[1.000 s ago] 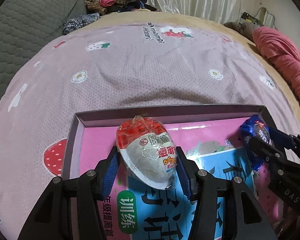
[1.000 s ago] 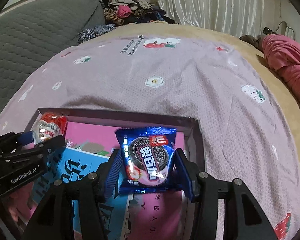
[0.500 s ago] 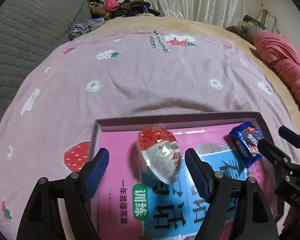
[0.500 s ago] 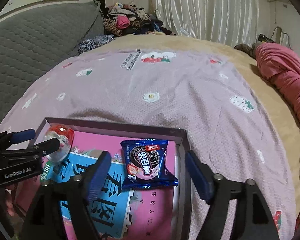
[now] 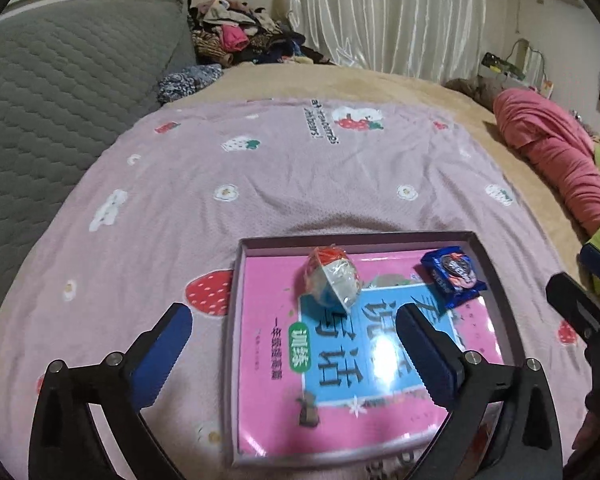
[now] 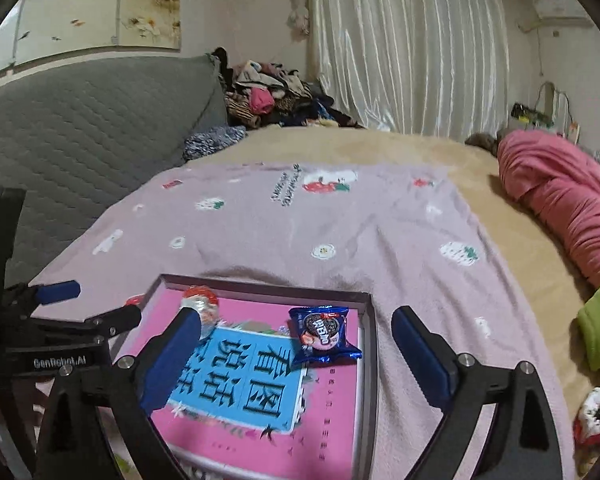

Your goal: Organize objects

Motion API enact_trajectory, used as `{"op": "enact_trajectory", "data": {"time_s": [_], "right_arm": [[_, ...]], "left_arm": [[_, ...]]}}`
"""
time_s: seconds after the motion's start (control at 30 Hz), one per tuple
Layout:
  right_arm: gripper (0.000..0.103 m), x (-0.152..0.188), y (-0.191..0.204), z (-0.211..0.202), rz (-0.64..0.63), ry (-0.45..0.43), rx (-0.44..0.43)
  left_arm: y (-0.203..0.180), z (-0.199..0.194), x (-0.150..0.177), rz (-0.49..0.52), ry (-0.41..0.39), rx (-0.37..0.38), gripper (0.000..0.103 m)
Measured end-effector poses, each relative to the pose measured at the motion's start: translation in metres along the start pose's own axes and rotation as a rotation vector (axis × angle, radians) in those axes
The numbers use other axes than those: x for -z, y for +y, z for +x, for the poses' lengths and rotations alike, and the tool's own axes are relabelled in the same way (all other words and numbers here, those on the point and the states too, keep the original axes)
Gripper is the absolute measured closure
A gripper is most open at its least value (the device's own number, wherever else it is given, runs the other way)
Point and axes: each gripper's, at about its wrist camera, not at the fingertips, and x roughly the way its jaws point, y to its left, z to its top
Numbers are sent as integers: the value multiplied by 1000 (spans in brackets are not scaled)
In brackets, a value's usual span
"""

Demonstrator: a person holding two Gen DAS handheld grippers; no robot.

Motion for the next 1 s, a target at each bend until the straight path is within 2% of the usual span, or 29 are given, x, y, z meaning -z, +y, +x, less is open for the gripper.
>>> {"op": "enact_trajectory", "data": {"time_s": [0.17,0.4,0.6,1.0], "right_arm": [[5,12,10,-40,-15,-30,21],[3,33,15,-87,-10,-27,53],[3,56,7,-122,48,26,39],[3,62,27,-191,25,21,47]], "left_arm": [[4,-42,17,3,-38,-13,1],[5,-89,46,-1,-35,1,1],[-4,-126,75,17,-40,1,1],[-13,-184,119,37,-46,-8,1]]}}
